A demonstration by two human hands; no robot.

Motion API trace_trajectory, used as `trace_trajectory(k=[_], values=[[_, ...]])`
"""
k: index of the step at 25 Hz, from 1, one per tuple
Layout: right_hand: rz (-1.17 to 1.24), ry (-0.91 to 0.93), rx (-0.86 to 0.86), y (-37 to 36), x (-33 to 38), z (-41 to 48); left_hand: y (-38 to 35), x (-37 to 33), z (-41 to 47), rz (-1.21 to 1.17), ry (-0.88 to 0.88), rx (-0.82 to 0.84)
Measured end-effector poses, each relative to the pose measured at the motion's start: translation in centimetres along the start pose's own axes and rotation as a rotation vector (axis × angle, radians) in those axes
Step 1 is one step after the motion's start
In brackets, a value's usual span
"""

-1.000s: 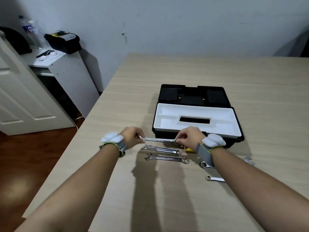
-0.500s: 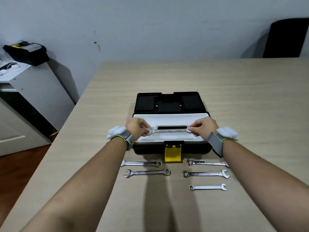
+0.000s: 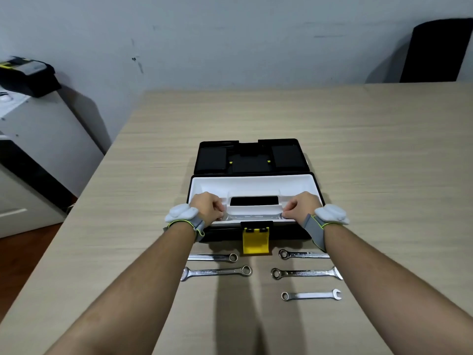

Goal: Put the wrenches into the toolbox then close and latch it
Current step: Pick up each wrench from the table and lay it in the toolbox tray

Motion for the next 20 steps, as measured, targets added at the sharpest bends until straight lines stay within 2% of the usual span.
trace_trajectory(k=[2, 5, 8, 14, 20], values=[[-0.001, 0.019, -0.029, 0.2, 0.3, -0.1, 0.3, -0.1, -0.1, -0.005, -0.002, -0.018], [0.047, 0.055, -0.196, 1.6, 1.1, -0.7, 1.5, -0.3, -0.6, -0.013, -0.038, -0.086], [0.125, 0.161, -0.278, 2.8, 3.9, -1.2, 3.4, 0.0, -1.1, -0.023, -0.037, -0.128], [0.227, 0.369, -0.156, 0.6, 10.7, -4.8, 7.0, 2.2, -4.3, -0.125, -0.058, -0.226], [0.061, 0.346, 0.089, -7.7, 10.3, -7.9, 4.5, 9.2, -8.2, -0.036, 0.016, -0.184]])
Point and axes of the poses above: each hand's wrist, its own z-axis towards the middle knuckle, its own y-axis out of the back of the hand, x = y × z, the point moved 6 cm from there along z, towards the middle knuckle, and after that the axes turned 13 degrees about y, right-handed, at the moved point
